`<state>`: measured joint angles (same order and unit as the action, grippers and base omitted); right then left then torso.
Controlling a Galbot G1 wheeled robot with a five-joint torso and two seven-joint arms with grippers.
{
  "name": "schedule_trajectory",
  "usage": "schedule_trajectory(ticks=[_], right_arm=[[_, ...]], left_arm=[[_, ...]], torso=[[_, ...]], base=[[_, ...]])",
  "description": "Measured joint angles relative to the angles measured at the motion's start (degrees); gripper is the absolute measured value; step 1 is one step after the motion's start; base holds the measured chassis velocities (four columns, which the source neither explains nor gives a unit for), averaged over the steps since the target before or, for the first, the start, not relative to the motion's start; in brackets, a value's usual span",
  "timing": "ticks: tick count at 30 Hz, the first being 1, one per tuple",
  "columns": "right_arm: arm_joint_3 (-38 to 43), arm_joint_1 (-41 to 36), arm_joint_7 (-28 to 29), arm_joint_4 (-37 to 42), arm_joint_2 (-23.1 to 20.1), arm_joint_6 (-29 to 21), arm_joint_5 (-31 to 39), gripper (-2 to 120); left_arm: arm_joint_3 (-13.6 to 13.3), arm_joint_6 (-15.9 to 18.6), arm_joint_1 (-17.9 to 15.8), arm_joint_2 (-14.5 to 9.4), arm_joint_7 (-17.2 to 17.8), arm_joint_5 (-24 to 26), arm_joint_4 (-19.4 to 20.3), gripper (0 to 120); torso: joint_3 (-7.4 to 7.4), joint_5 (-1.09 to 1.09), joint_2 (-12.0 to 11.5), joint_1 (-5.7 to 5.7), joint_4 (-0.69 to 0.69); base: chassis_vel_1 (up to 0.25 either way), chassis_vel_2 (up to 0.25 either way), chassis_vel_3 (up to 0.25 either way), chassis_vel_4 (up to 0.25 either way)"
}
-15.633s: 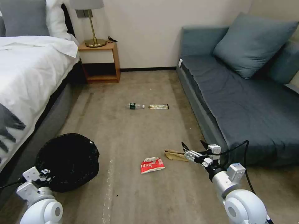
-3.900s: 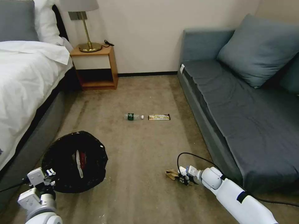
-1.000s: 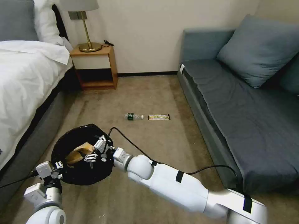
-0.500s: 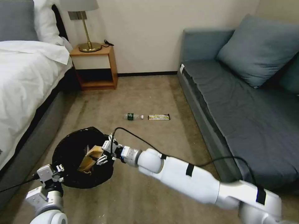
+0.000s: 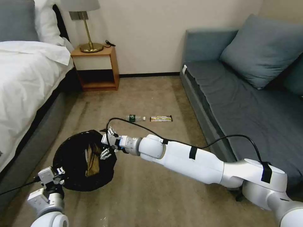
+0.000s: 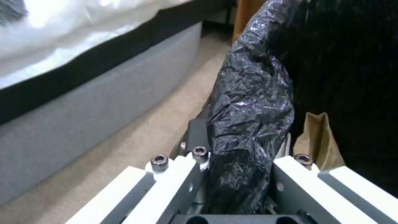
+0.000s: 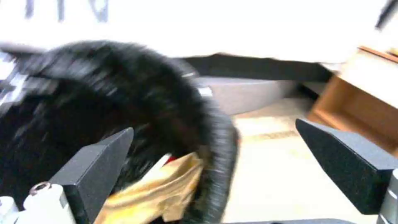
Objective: Pick up the trash bin, then pick up the garbage on the floor and place it into the trash bin.
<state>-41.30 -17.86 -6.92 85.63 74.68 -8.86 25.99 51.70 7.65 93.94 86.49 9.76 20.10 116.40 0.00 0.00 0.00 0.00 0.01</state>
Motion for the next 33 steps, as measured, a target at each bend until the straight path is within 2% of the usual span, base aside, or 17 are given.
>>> schedule_trajectory(ticks=[7, 10, 15, 24, 33], right_arm=[[9.91, -8.34, 6.84, 3.55, -2.07, -1.28, 3.85, 100], [16.9, -12.56, 8.6, 5.62, -7.28, -4.19, 4.21, 100], [21.99, -17.26, 9.04, 7.25, -10.29, -5.51, 4.39, 100], [27.57, -26.19, 9.0, 7.75, -10.48, -5.04, 2.86, 100], [28.63, -27.22, 8.26, 5.64, -9.51, -2.87, 1.93, 100]], left_arm=[[0.68, -0.31, -0.35, -0.02, 1.2, 0.0, -0.32, 4], [0.59, -0.33, -0.01, 0.12, 2.14, -0.78, 0.83, 4], [0.72, -0.37, 0.28, 0.42, 2.59, -0.94, 1.44, 4], [1.26, -1.53, 1.87, 0.91, 2.76, -1.05, 1.82, 4], [1.25, -1.7, 2.88, 1.07, 2.81, -1.29, 2.96, 4]], torso=[[0.0, 0.01, 0.0, 0.0, -0.01], [0.0, 0.01, 0.0, 0.0, -0.02], [0.0, 0.0, 0.0, 0.0, -0.02], [0.0, 0.01, 0.0, 0.0, -0.02], [0.0, 0.0, 0.0, 0.0, -0.01]], base=[[0.0, 0.0, 0.0, 0.0], [0.0, 0.0, 0.0, 0.0], [0.0, 0.0, 0.0, 0.0], [0.0, 0.0, 0.0, 0.0], [0.0, 0.0, 0.0, 0.0]])
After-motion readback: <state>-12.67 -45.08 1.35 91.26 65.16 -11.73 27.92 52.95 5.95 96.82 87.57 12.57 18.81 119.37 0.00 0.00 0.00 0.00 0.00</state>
